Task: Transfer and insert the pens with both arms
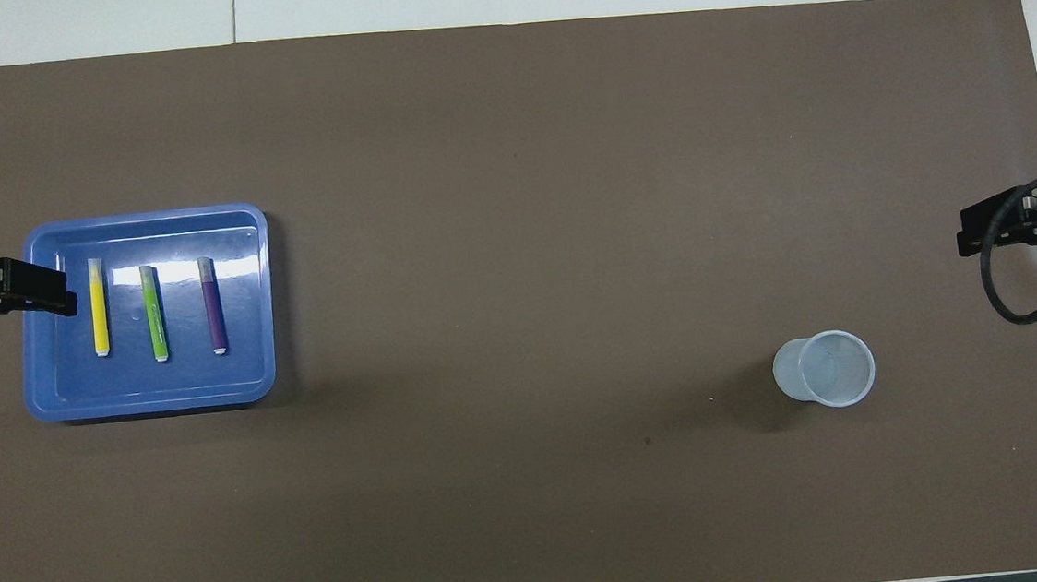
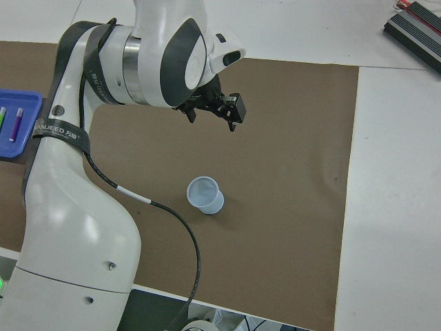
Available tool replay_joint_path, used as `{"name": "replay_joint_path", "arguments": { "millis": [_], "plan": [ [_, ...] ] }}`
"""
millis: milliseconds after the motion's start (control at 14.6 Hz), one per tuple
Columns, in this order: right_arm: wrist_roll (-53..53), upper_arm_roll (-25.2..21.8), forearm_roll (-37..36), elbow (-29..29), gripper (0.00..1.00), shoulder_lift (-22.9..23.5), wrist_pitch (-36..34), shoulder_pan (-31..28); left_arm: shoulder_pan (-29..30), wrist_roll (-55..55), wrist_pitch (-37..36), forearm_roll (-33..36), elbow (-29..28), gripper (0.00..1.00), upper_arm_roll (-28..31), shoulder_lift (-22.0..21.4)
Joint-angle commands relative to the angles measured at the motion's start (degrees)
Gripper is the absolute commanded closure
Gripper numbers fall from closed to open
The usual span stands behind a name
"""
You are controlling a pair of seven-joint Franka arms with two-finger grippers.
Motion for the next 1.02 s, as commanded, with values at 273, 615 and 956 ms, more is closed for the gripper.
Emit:
{"name": "replay_joint_path", "arguments": {
  "millis": [273, 615, 956],
  "plan": [
    [-1.66, 0.30, 0.63, -0.26, 0.00, -0.35, -0.85, -0.89, 8.88, 11.43, 25.70, 0.78, -13.91, 0.00, 0.09, 7.55],
    [-1.66, 0.30, 0.63, -0.26, 0.00, -0.35, -0.85, -0.89, 9.41, 12.57, 32.83, 0.78, -13.65, 0.00, 0.09, 15.65],
    [-1.66, 0.30, 0.63, -0.26, 0.00, -0.35, -0.85, -0.89, 9.15, 13.19, 35.13, 0.86, -12.25, 0.06, 0.09, 19.97]
  ]
}}
